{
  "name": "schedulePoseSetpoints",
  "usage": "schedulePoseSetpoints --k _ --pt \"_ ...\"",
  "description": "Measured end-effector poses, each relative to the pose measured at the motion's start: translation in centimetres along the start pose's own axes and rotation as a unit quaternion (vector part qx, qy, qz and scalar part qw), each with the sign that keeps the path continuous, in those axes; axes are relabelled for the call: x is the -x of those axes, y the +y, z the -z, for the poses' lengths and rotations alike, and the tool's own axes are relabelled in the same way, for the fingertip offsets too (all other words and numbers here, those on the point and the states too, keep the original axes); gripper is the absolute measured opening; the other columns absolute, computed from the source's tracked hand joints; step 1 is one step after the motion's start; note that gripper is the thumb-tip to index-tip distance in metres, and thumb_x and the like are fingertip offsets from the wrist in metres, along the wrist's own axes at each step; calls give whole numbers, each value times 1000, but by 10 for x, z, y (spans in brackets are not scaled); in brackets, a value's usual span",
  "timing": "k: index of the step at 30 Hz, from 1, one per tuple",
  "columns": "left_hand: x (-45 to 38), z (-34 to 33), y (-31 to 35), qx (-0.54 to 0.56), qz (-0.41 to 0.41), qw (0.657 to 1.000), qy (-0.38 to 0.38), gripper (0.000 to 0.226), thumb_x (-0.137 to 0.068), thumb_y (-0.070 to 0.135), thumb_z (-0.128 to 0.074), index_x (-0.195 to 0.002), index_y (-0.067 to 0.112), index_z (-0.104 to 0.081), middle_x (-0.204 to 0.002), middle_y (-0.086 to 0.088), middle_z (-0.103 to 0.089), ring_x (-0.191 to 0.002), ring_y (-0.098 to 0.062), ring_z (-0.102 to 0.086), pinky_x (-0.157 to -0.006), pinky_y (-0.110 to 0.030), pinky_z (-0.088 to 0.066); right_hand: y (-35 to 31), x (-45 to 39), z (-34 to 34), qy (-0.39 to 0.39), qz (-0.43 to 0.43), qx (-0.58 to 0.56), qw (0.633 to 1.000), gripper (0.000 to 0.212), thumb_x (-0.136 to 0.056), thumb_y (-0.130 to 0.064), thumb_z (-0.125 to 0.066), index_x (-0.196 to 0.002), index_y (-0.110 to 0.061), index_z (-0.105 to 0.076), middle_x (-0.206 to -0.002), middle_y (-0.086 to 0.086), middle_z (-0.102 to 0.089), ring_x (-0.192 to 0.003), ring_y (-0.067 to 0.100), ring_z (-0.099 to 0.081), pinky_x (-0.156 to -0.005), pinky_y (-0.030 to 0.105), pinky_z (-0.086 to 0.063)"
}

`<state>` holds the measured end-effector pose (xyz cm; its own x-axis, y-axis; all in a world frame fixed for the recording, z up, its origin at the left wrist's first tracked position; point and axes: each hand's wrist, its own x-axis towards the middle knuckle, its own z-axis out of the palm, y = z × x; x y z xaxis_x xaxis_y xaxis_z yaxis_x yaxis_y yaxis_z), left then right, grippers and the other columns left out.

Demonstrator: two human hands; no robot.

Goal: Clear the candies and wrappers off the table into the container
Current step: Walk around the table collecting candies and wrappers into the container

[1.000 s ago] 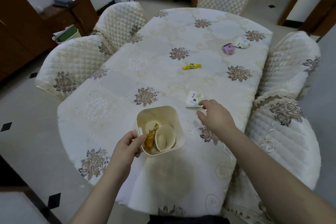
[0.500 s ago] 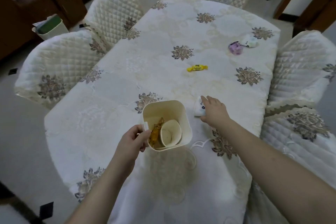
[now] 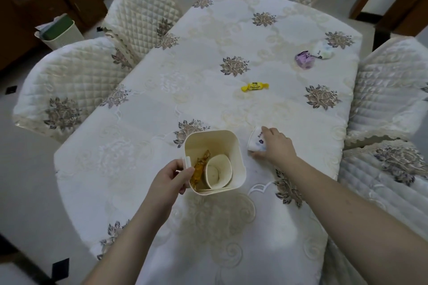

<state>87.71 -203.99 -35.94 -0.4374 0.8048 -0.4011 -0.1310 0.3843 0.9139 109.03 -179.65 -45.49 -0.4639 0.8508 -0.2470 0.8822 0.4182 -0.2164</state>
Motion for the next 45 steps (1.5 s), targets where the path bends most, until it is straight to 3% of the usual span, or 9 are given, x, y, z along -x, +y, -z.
schedulePoseSetpoints --k 7,14,17,20,27,31,34,40,45 --pt "2 -3 -4 8 10 1000 10 22 -78 29 -63 -83 7 -61 -57 6 -52 -52 -9 -42 -54 -25 -36 -16 53 34 46 0 -216 975 95 -68 -55 -77 -145 -23 -33 -138 3 -45 -122 22 -48 -94 35 -42" --pt "17 -6 -8 -6 1 1000 7 22 -79 29 -63 -82 7 -60 -59 4 -53 -52 -8 -43 -55 -27 -36 -37 130 87 78 49 -340 936 92 -60 -58 -78 -140 -37 -37 -127 -20 -46 -104 -1 -47 -82 18 -36" --pt "26 -13 -8 -16 -2 1000 4 23 -78 30 -63 -83 7 -61 -60 3 -54 -53 -9 -43 -56 -28 -37 -46 156 100 44 90 -321 942 92 -59 -64 -73 -140 -37 -37 -130 -21 -46 -108 -4 -45 -87 14 -38" --pt "37 -22 -9 -24 -6 1000 -3 22 -78 31 -63 -81 10 -61 -59 4 -54 -52 -9 -42 -54 -25 -37 -54 176 100 3 139 -248 959 85 -69 -60 -72 -141 -32 -38 -137 -13 -46 -122 6 -44 -96 25 -38" --pt "68 -47 -14 -17 -8 999 -34 13 -78 28 -64 -77 15 -62 -59 8 -55 -51 -7 -44 -50 -20 -37 -73 198 82 -2 147 -165 975 44 -85 -29 -65 -126 -20 -55 -122 0 -54 -111 21 -52 -75 23 -31" --pt "86 -54 -18 -2 -8 999 -36 16 -80 30 -63 -78 14 -61 -55 11 -52 -50 -7 -43 -50 -19 -37 -68 208 77 38 165 -141 976 45 -80 -6 -60 -125 -15 -57 -126 3 -53 -108 26 -54 -81 31 -44" --pt "98 -58 -19 -14 -9 999 -41 23 -81 34 -63 -84 11 -62 -60 7 -56 -53 -7 -45 -52 -20 -39 -62 215 79 93 183 -109 973 41 -82 -7 -61 -122 -13 -57 -127 6 -55 -110 29 -54 -80 38 -51" --pt "117 -71 -17 3 -12 999 -39 21 -79 32 -61 -80 12 -59 -54 12 -53 -50 -6 -45 -50 -19 -39 -59 226 92 92 170 -119 974 53 -90 -6 -51 -140 -20 -40 -150 4 -37 -130 27 -42 -99 40 -43" --pt "130 -79 -16 37 -16 999 -34 22 -80 29 -60 -59 28 -56 -53 10 -49 -50 -9 -41 -53 -23 -35 -46 243 104 133 184 -132 965 46 -89 -3 -51 -133 -17 -50 -139 4 -47 -116 27 -53 -87 41 -50"
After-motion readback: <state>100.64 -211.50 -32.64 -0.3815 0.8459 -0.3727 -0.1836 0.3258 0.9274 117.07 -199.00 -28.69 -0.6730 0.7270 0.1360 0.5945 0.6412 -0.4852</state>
